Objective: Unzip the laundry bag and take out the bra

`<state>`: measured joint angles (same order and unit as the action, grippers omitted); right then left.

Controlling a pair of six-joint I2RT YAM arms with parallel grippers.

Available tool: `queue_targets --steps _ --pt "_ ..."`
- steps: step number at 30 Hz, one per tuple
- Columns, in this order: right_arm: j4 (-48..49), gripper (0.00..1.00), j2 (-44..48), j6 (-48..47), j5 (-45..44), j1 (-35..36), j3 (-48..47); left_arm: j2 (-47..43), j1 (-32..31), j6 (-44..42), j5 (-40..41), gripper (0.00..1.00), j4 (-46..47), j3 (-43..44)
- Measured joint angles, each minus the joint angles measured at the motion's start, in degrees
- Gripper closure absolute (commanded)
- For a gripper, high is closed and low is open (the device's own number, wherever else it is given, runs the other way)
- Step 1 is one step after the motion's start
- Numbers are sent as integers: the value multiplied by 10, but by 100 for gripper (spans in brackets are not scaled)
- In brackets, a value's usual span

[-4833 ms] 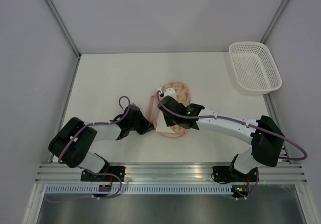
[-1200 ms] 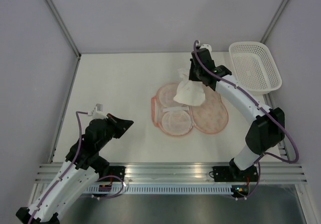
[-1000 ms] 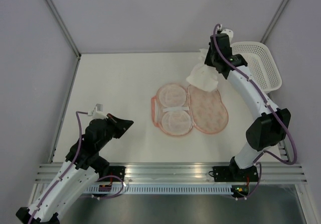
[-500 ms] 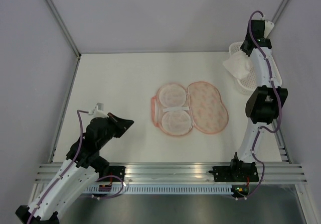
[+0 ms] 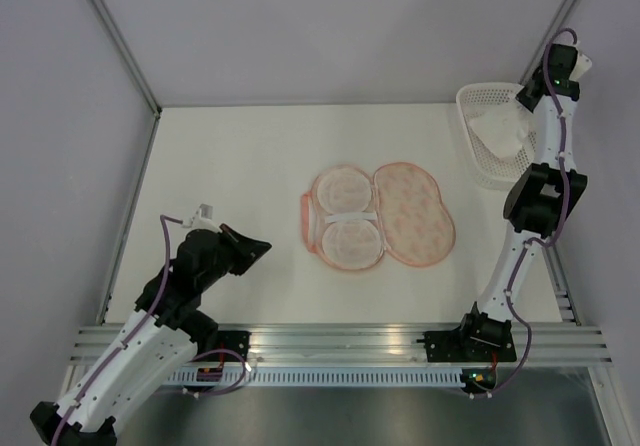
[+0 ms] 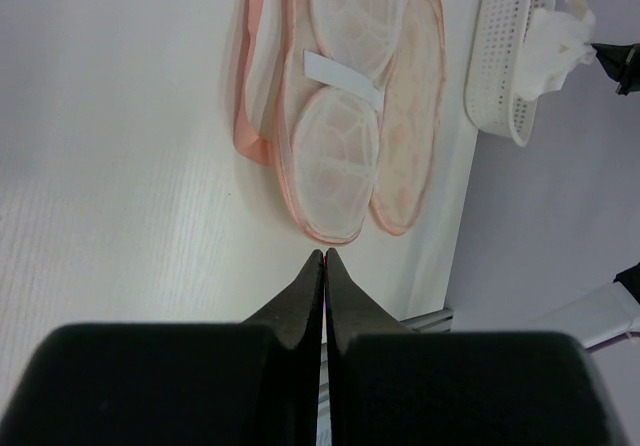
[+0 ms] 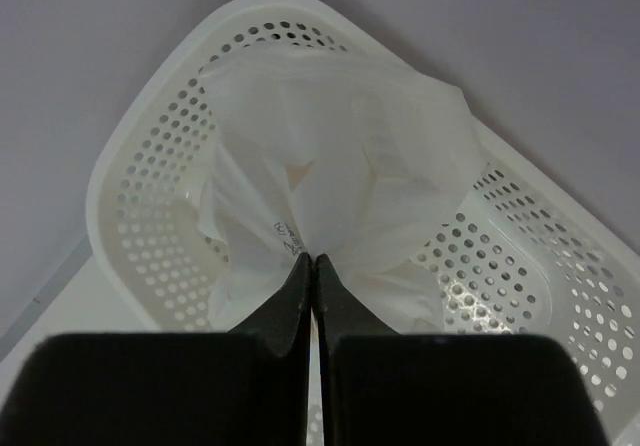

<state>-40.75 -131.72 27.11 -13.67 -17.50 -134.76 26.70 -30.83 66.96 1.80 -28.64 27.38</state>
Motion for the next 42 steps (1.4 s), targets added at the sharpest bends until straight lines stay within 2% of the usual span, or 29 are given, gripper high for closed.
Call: queue_targets --steps 7,18,21,22,24,25,26,27,28,32,37,39,42 --pt "12 100 -46 23 52 -38 31 12 0 9 -6 98 -1 0" --pt "9 100 -67 13 61 10 84 13 0 12 -7 98 0 0" --pt "8 80 -66 7 57 23 100 6 0 12 -7 98 0 -1" --pt "8 64 -66 6 56 26 100 2 0 12 -7 98 0 -2" --pt "7 52 -64 4 50 31 100 -9 0 12 -7 98 0 -5" --pt "5 29 -61 3 47 33 100 -14 0 12 -7 98 0 -7" --pt "1 21 -56 8 44 34 99 -18 0 12 -7 98 0 -9" --pt "-7 20 -48 7 39 34 100 -21 0 12 -7 98 1 -10" --pt "-12 2 -38 3 34 34 100 -24 0 12 -7 98 0 -12" --pt "-14 2 46 -6 22 38 100 -28 0 12 -7 98 0 -16" --pt "8 2 212 -31 56 71 110 -28 0 12 -7 98 6 -22" --pt "31 2 279 -45 70 100 155 -29 0 12 -7 98 8 -28" --pt "75 2 373 -55 104 155 289 -32 0 12 -8 98 9 -35"
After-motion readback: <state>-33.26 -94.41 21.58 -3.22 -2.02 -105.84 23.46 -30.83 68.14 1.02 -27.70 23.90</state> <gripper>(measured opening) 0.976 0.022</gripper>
